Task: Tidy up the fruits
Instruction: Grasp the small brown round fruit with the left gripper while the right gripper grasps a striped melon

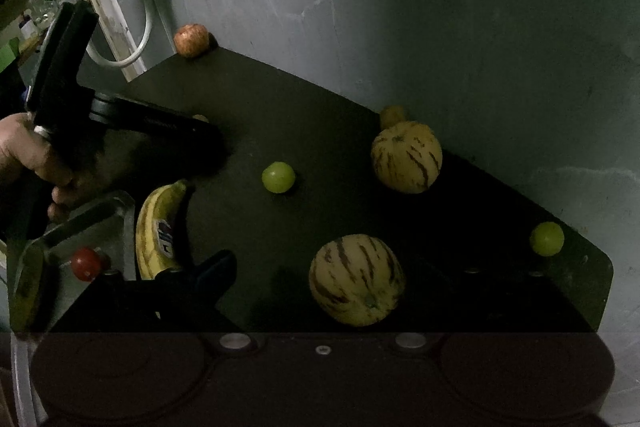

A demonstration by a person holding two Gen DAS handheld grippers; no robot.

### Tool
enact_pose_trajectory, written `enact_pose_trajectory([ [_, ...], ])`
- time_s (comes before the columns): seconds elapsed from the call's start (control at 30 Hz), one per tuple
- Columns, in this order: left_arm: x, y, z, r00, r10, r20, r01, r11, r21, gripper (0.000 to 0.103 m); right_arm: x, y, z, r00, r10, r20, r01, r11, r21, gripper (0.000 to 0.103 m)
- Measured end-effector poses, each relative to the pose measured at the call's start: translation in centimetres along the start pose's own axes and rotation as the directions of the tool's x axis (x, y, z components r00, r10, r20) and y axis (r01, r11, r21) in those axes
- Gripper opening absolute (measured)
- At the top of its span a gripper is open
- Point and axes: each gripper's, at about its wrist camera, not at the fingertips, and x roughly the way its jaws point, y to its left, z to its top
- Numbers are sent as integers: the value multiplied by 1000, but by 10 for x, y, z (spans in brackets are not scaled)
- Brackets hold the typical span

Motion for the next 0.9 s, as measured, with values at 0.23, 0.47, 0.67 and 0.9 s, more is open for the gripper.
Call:
enact_pose_trajectory([
  [0.23, -3, -2, -1, 1000, -16, -3, 16, 1000, 11, 29, 9, -2, -1, 1000, -7, -17, 7, 1000, 1, 89],
  [0.47, -6, -4, -3, 1000, -15, -2, 16, 1000, 10, 29, 16, -2, 1, 999, -16, -35, 16, 1000, -10, 78],
  [0.67, -8, -7, -5, 1000, -15, 0, 15, 1000, 13, 29, 22, -4, 1, 998, -34, -50, 34, 999, -9, 68],
  [0.9, -11, -14, -5, 1000, -16, 0, 16, 1000, 21, 29, 25, -7, 1, 998, -43, -55, 44, 999, 4, 55],
])
